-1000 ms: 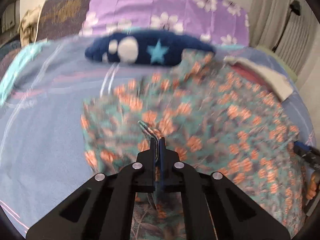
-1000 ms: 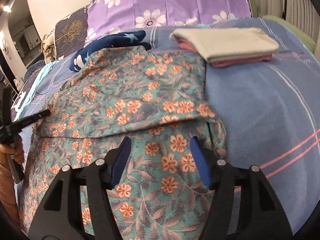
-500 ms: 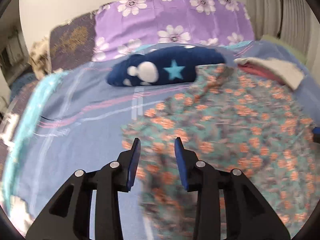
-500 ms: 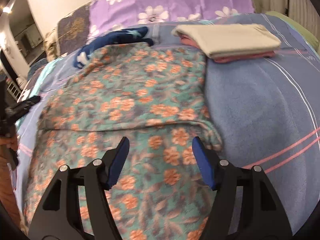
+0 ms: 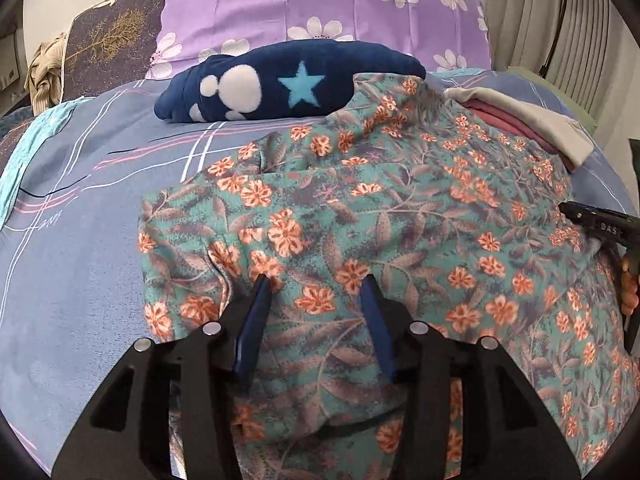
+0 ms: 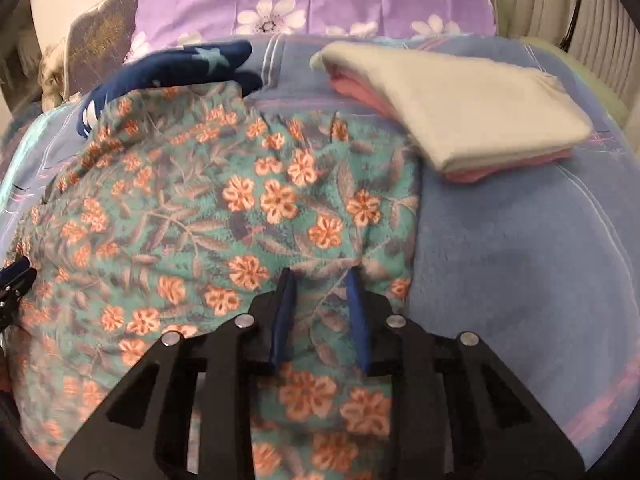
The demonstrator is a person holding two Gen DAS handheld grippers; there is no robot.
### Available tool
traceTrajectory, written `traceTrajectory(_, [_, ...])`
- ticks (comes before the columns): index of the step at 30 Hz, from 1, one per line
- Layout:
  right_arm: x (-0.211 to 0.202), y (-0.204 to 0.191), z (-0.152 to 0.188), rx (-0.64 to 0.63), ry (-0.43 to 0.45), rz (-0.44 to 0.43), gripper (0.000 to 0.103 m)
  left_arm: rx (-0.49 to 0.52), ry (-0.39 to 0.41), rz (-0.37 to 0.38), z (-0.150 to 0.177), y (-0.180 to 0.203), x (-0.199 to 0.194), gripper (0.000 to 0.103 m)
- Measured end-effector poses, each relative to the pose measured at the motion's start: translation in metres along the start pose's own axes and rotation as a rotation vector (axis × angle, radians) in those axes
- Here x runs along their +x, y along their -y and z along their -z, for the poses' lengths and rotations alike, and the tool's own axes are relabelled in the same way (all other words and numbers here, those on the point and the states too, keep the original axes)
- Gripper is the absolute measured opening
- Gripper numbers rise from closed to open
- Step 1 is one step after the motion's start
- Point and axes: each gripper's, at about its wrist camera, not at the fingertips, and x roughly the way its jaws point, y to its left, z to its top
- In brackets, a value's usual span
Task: Fold small clothes
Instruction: 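Open the right gripper and release the folded side onto the shirt, then move both open grippers along the shirt strip to its hem end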
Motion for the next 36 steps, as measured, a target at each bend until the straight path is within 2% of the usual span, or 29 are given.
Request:
traceTrajectory(4, [-0.006,-0.007,0.006,-0.059,0.013,0.052,0.026,0.018,-0.002,-0.021,0.001,0.005,0.0,0.05])
traceTrajectory(6, [-0.012,0.0,0.009,-0.031,0.009,0.02,0.026,0.011,0.003,-0.015,0.001,0.003,-0.004,0.051])
traceTrajectory(8, [-0.027,0.011,0.018,0.023,0.017,-0.033,0.029,-0.007,0.013,-0.001,0.002,-0.001,-0.018,0.057])
traceTrajectory(10, [-0.042,0.012,0.028,0.005,0.031,-0.058,0.032,-0.019,0.057,0.014,0.009,-0.006,-0.04,0.066])
traceTrajectory(12, [-0.054,0.013,0.042,-0.038,0.046,-0.066,0.034,-0.009,0.097,0.013,0.021,-0.015,-0.063,0.07])
traceTrajectory(15, [-0.064,0.012,0.062,-0.106,0.064,-0.056,0.037,-0.02,0.059,-0.024,0.039,-0.029,-0.07,0.071])
traceTrajectory(18, [-0.068,0.01,0.068,-0.093,0.059,-0.055,0.056,-0.041,-0.023,-0.025,0.066,-0.039,-0.068,0.071])
traceTrajectory(19, [-0.069,0.008,0.07,-0.089,0.053,-0.056,0.059,-0.046,-0.037,-0.025,0.074,-0.041,-0.069,0.072])
traceTrajectory(22, [-0.07,0.006,0.078,-0.098,0.031,-0.049,0.064,-0.043,-0.023,0.009,0.087,-0.04,-0.083,0.075])
traceTrajectory(25, [-0.078,0.011,0.087,-0.084,0.024,-0.063,0.064,-0.044,-0.027,0.056,0.098,-0.037,-0.091,0.075])
traceTrajectory(27, [-0.085,0.021,0.095,-0.05,0.019,-0.102,0.064,-0.032,-0.026,0.047,0.105,-0.034,-0.096,0.071])
traceTrajectory(30, [-0.096,0.031,0.11,-0.025,0.016,-0.084,0.065,-0.045,-0.019,0.048,0.115,-0.032,-0.105,0.056])
traceTrajectory(32, [-0.103,0.044,0.122,0.015,0.006,-0.111,0.065,-0.069,-0.017,0.08,0.122,-0.032,-0.112,0.042])
traceTrajectory(35, [-0.117,0.057,0.138,0.046,-0.002,-0.149,0.06,-0.07,-0.025,0.117,0.132,-0.028,-0.12,0.026])
traceTrajectory(36, [-0.12,0.06,0.143,0.052,-0.008,-0.157,0.056,-0.061,-0.029,0.126,0.137,-0.025,-0.123,0.024])
